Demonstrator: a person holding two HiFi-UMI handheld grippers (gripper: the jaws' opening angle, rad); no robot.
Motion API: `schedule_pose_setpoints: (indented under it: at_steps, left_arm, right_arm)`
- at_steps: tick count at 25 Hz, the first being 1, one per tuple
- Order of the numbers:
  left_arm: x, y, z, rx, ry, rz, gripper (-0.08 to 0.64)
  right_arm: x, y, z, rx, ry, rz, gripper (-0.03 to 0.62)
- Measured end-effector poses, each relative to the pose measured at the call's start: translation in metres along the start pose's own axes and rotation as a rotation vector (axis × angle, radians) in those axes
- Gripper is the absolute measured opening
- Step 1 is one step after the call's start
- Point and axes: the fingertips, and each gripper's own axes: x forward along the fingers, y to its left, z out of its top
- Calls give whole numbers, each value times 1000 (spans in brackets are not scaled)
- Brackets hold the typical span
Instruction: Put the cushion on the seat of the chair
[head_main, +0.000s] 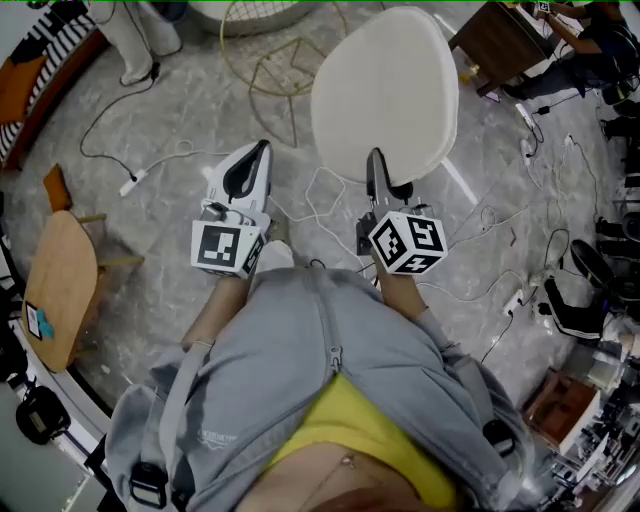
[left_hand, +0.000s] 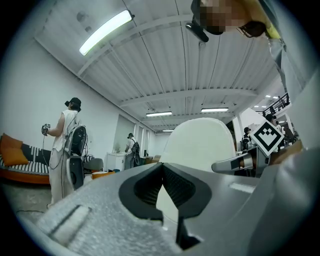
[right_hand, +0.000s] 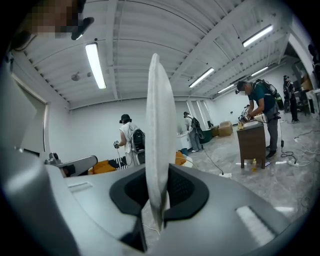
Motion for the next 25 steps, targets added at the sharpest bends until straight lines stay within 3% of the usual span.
schedule_pose_setpoints:
  at_steps: [5, 12, 25]
  left_arm:
    - [37, 55, 3, 1, -1, -21, -3]
    - [64, 102, -10, -21, 13, -66, -3]
    - [117, 117, -14, -45, 21, -117, -3]
  right_arm:
    - [54, 4, 12, -4, -18, -46, 44]
    - [95, 4, 9, 24, -29, -123, 44]
    - [132, -22, 24, 51, -42, -174, 44]
